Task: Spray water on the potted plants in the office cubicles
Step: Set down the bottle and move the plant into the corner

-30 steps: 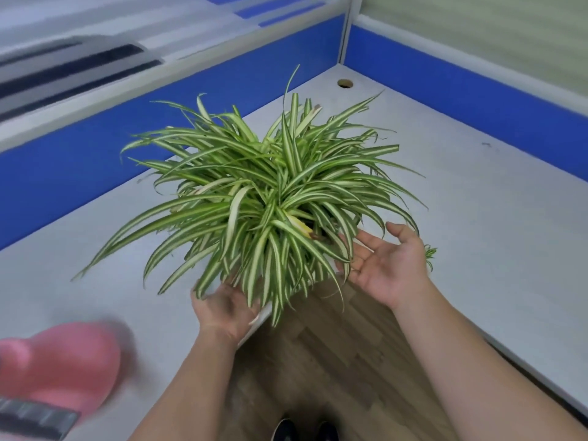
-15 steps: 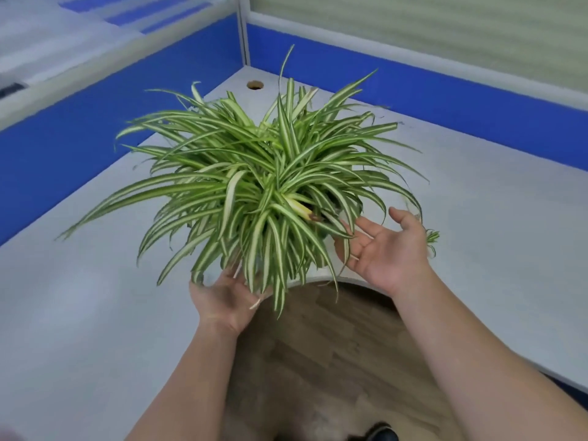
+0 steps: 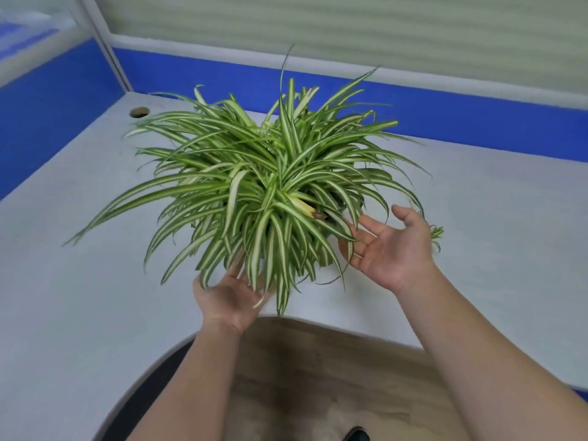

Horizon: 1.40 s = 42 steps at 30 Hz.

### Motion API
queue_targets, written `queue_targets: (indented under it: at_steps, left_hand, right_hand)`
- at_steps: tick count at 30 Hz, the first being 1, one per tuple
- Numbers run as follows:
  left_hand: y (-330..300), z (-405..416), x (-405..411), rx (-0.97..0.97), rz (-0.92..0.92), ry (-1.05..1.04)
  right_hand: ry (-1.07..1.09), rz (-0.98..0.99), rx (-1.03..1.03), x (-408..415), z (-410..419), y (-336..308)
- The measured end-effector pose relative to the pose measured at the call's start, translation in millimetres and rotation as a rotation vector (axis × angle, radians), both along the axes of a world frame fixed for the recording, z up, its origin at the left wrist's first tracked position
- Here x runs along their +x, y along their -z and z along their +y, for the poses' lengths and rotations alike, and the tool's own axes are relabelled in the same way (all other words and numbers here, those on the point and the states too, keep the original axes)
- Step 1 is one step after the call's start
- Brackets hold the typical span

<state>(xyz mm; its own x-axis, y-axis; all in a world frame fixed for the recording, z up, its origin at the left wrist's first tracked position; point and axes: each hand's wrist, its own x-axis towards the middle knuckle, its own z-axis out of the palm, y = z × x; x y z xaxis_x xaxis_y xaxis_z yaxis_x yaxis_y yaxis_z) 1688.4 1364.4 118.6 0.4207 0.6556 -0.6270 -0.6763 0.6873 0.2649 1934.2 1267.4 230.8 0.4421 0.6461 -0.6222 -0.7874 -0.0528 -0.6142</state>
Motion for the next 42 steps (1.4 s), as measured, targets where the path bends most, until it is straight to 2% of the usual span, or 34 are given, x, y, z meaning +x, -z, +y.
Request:
queue_targets:
  at_steps: [7,17,22,35,42]
  left_hand:
    - [-2,-15,100,-0.004,-0.041,0.115]
    - [-6,-50,253,0.022,0.041,0.333]
    - [-12,-74,321,0.035,0.018,0.417]
    - [-20,-112,450,0.015,-0.028,0.584]
    - [-23,-116,499,0.031,0.025,0.669]
  right_hand:
    - [0.117,-0.029,0.006,90,-42,-2]
    - [0.295,-0.026,-0.005,209,-120,-12]
    - [0.396,-0.017,0.012,259,-162,-12]
    - [0.638,-0.018,0.017,338,-225,-12]
    - [0.742,-0.006,-0.007,363,-234,-19]
